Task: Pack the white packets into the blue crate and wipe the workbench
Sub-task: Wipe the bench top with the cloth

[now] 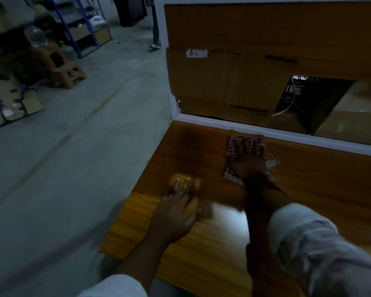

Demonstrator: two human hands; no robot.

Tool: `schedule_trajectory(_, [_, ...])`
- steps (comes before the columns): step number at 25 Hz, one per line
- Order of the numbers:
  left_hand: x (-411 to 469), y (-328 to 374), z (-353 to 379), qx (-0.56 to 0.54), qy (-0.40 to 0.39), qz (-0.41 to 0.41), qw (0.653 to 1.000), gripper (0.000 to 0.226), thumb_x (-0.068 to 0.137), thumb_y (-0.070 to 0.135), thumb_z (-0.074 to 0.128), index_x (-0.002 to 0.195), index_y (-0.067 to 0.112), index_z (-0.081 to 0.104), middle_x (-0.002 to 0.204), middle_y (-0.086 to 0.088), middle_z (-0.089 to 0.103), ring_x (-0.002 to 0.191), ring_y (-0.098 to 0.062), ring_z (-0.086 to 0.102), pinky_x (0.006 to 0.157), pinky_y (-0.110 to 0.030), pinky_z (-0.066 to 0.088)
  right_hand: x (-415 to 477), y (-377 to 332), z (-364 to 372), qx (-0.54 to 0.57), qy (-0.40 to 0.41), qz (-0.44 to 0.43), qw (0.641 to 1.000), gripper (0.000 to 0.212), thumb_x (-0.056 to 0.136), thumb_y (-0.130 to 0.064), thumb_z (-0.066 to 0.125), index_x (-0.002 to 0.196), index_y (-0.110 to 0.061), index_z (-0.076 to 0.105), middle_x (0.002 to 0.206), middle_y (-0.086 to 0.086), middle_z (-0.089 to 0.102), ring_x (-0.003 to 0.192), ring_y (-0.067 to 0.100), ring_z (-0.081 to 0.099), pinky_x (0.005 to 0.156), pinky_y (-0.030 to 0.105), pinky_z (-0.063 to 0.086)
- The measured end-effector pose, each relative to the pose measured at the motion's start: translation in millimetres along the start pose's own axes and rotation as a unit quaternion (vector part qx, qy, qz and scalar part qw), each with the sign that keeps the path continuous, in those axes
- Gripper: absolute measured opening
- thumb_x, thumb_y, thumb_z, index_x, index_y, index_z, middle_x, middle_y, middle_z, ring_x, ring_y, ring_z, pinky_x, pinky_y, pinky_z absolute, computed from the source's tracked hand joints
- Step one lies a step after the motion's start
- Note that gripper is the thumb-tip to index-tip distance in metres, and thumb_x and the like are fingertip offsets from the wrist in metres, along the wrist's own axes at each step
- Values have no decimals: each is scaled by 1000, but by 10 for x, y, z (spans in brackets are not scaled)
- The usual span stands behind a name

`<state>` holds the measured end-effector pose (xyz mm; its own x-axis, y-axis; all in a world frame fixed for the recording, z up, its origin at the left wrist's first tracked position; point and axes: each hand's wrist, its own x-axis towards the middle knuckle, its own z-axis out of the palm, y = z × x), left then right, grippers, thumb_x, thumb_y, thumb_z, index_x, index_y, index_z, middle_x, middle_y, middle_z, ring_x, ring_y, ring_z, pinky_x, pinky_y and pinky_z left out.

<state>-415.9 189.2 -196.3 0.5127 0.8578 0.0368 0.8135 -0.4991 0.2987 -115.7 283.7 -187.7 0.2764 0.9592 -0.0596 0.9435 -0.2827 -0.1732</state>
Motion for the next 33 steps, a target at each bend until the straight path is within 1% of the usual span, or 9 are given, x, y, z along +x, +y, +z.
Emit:
schedule_trajectory(6, [14, 20, -20, -16, 2, -6, 1000, 74, 102, 67, 37, 162, 42, 3, 168, 22, -11, 153, -3, -22, 125, -33, 6, -52, -916, 21, -44, -59, -401, 913, 67, 102, -62, 31, 159, -33, 12, 166, -5, 7, 152, 21, -1, 120, 42, -14])
schedule_trajectory(8, [10, 29, -33, -19, 6, -2, 1000, 73, 102, 66, 38, 161, 44, 1, 169, 20, -8, 154, -5, -19, 125, -33, 4, 96, -627, 12, -43, -25, -358, 932, 66, 101, -64, 24, 159, -34, 11, 165, -7, 8, 153, 21, 3, 123, 47, -7])
schedule_trajectory(12, [-8, 38, -40, -10, 8, 11, 1000, 74, 102, 65, 38, 161, 45, -3, 170, 18, -6, 155, -7, -17, 125, -33, 2, 270, -116, -97, 0, 8, -68, 998, 78, 90, -66, 4, 160, -31, 6, 168, 3, 1, 154, 31, -4, 122, 50, -7])
schedule_trajectory(15, [-9, 19, -33, -13, 8, 14, 1000, 73, 102, 65, 37, 161, 45, -1, 170, 16, -5, 155, -8, -17, 127, -35, 4, -356, -428, -23, -29, 17, -222, 974, 75, 96, -66, 2, 160, -29, 7, 168, 7, 9, 153, 34, 2, 122, 53, 0])
schedule_trajectory(18, [-27, 18, -10, -17, 2, 8, 1000, 71, 102, 67, 35, 162, 44, 4, 170, 17, -5, 156, -9, -15, 125, -40, 12, -1089, -84, 72, -42, 49, -341, 938, 63, 105, -51, 27, 160, -30, 8, 168, 0, 5, 155, 25, -2, 124, 49, 1])
schedule_trajectory(23, [-34, 21, 9, -23, -7, -8, 1000, 72, 100, 70, 33, 162, 39, 15, 170, 16, -1, 157, -14, -6, 119, -47, 25, -1543, 503, 18, -9, 45, 32, 998, 77, 92, -71, 2, 160, -33, 6, 169, 2, 2, 154, 31, 1, 122, 49, -1])
schedule_trajectory(25, [-50, 23, 22, -21, -5, -4, 1000, 73, 99, 70, 34, 162, 36, 19, 171, 14, 4, 158, -16, -2, 119, -47, 27, -2065, 82, 100, -6, 30, -61, 998, 80, 93, -74, 5, 159, -31, 20, 165, 4, 22, 151, 33, 18, 121, 50, 7])
schedule_trajectory(28, [-79, 17, 32, -16, -4, 3, 1000, 73, 100, 68, 35, 162, 34, 22, 171, 8, 9, 158, -20, 3, 121, -49, 27, -2933, -334, 163, -6, -20, -241, 970, 68, 99, -72, 16, 158, -42, 3, 168, -7, -2, 154, 21, -10, 123, 45, -10])
schedule_trajectory(33, [-90, 30, 28, -5, 2, 13, 1000, 71, 101, 67, 33, 161, 30, 26, 171, 1, 14, 157, -27, 9, 119, -51, 27, -3014, 395, 93, -22, 11, 42, 999, 80, 87, -84, 4, 157, -44, -3, 162, -11, -16, 153, 30, -17, 118, 53, -21])
